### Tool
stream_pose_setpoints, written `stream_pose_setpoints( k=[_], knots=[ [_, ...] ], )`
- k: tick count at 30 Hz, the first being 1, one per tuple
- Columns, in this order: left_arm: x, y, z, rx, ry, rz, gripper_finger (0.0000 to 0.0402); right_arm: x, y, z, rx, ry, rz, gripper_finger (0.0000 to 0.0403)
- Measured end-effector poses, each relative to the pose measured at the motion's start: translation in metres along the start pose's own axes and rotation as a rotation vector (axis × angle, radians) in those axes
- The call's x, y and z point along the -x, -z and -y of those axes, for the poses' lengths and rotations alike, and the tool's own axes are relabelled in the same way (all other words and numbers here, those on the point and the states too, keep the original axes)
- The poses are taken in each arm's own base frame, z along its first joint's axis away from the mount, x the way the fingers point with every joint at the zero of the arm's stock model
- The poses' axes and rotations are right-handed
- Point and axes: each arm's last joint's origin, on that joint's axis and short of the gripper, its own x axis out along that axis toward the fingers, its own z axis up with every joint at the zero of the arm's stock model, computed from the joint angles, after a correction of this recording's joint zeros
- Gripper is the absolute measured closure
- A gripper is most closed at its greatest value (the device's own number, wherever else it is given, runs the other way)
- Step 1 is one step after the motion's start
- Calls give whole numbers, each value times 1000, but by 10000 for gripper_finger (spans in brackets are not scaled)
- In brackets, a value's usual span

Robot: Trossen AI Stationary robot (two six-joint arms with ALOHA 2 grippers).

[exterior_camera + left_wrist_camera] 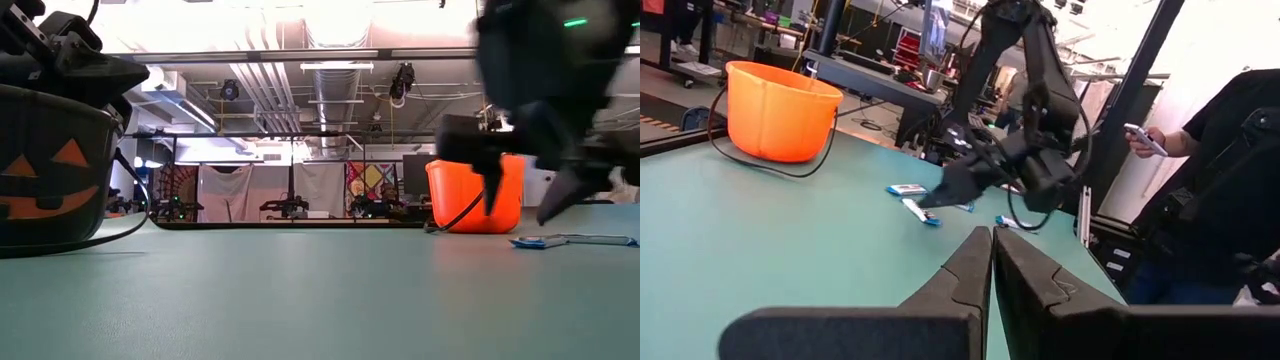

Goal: Sort candy by brand, put in halloween buckets
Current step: Put the white chocolate into the orange bucket

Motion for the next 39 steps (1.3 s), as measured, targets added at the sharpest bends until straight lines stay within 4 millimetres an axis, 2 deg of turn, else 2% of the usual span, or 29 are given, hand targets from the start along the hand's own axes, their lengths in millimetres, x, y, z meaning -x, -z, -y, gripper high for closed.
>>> stream_pose_setpoints(
  k=[4,8,17,22,27,30,33,39],
  knots=[
    [0,0,0,0,0,0,402,-19,-12,-15,-48,117,-30,172],
    [0,0,0,0,0,0,402,-36,-15,-11,-47,246,-49,172],
    [0,0,0,0,0,0,402,-40,-14,-8,-38,237,-38,172],
    [0,0,0,0,0,0,402,-28,-5,-25,-33,60,-63,172],
    [0,0,0,0,0,0,402,-4,0,-50,94,-81,-107,172],
    [0,0,0,0,0,0,402,14,-1,-50,144,-89,-65,172],
    [0,0,0,0,0,0,402,25,-2,-42,117,-48,-43,172],
    [0,0,0,0,0,0,402,19,7,-38,63,-6,-83,172]
  ],
)
